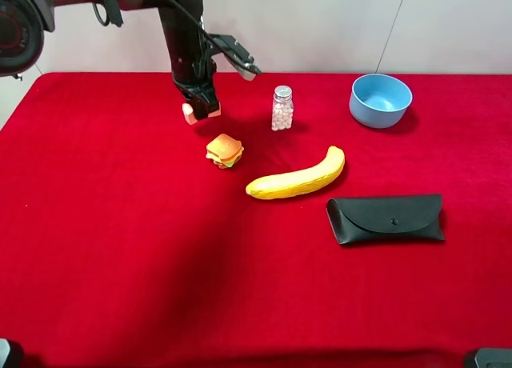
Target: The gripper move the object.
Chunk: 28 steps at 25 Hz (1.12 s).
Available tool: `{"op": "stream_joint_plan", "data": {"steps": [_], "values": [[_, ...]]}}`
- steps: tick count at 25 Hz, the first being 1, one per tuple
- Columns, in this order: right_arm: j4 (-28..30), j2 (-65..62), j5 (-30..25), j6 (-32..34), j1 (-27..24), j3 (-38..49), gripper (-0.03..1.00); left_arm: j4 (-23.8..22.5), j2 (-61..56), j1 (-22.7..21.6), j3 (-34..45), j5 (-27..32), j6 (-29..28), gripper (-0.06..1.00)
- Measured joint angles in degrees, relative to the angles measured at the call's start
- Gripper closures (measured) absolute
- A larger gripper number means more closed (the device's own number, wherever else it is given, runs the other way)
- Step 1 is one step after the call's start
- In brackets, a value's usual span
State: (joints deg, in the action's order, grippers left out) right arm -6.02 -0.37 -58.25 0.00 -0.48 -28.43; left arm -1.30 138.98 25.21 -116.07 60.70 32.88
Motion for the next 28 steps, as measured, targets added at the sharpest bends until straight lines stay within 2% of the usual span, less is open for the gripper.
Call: {"op": "stream_joint_plan", "data": {"steps": [7, 22, 28], "values": [[0.00, 0.00, 0.00, 0.00, 0.00, 0.00, 0.27, -0.34, -4.67, 1.72, -0.13, 5.77, -0.71, 0.71], [0.00, 0.00, 0.00, 0.00, 0.00, 0.00, 0.27, -0.16, -10.41, 14.63, -0.01, 5.96, -6.67, 0.71], [0.00, 0.00, 0.00, 0.00, 0.00, 0.00, 0.27, -0.03, -14.20, 18.87, 6.94, 5.96, -9.73, 0.71]]}}
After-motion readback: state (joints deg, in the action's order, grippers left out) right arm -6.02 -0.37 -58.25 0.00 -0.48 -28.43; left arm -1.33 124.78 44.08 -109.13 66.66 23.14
